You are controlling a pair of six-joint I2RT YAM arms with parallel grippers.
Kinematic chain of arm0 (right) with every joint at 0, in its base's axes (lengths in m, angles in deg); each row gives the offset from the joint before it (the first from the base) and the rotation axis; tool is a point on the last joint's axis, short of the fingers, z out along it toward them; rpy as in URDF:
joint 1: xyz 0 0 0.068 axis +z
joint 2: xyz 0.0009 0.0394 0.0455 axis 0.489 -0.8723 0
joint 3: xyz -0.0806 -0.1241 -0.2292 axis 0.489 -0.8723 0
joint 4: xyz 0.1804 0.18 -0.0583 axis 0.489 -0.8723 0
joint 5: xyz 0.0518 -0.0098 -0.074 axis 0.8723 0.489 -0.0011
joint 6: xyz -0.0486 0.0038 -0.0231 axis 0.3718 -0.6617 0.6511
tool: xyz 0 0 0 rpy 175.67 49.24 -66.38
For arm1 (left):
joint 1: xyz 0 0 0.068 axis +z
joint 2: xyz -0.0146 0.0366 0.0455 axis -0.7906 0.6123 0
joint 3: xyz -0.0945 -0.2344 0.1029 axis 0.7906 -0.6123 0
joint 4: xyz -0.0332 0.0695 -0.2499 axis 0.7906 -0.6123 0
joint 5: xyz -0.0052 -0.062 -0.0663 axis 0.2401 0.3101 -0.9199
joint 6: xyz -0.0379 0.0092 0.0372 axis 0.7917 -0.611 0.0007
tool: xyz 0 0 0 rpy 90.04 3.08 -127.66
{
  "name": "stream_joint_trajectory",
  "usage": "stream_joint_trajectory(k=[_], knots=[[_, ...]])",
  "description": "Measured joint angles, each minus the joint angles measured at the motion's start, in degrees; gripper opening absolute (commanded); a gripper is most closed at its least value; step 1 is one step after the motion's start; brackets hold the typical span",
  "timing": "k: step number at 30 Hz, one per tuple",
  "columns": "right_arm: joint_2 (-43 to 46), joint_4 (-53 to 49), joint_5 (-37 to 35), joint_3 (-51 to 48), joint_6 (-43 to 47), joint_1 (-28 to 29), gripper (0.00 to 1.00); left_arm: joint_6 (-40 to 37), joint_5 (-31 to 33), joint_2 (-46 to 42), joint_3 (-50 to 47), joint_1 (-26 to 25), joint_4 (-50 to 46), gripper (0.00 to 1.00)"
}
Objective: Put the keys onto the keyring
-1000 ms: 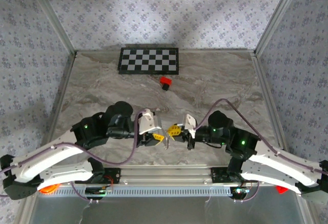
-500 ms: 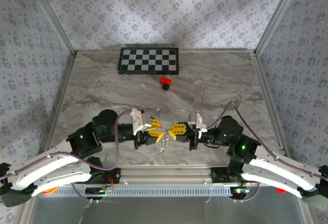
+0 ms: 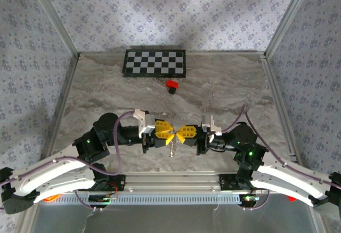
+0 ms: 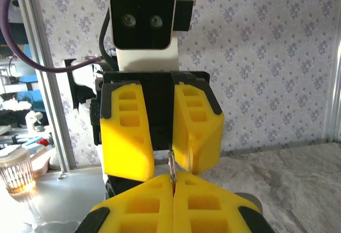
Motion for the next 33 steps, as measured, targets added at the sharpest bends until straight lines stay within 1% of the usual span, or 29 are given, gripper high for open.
stream_joint_trajectory(k=[1,8,12,15,17,23,24,27,30,31,33], knots=[[0.0,0.5,0.0,-0.2,-0.2,0.0,0.00,0.0,-0.1,0.2,0.0,0.0,0.4,0.26],[-0.3,3.4,0.1,-1.6,-1.7,-0.7,0.00,1.1,-1.0,1.7,0.0,0.0,3.2,0.16],[-0.3,4.5,0.1,-2.0,-2.5,-0.8,0.00,1.3,-1.2,2.3,0.0,0.0,4.1,0.12],[-0.2,5.6,0.3,-2.3,-2.8,-0.9,0.00,1.5,-1.3,2.3,0.0,0.0,4.6,0.04],[-0.2,6.1,0.3,-2.4,-3.0,-0.9,0.00,1.5,-1.3,2.3,0.0,0.0,4.7,0.01],[-0.3,6.2,0.5,-2.4,-3.2,-0.9,0.00,1.4,-1.3,2.3,0.0,0.0,4.7,0.00],[-0.2,6.0,0.4,-2.4,-3.2,-0.9,0.01,1.3,-1.3,2.3,0.0,0.0,4.6,0.00],[0.0,3.9,0.3,-2.1,-2.5,-0.9,0.19,0.8,-1.3,2.3,0.0,0.0,3.6,0.00],[0.6,-3.5,-0.9,0.2,0.4,-0.8,0.33,-0.6,-1.4,2.1,0.2,0.0,1.0,0.00],[0.7,-6.4,-1.3,1.3,1.7,-0.6,0.36,-1.1,-1.4,1.9,0.4,0.0,-0.1,0.00],[1.1,-13.2,-2.6,4.3,4.4,0.2,0.38,-2.3,-1.2,1.7,1.3,0.0,-3.4,0.00]])
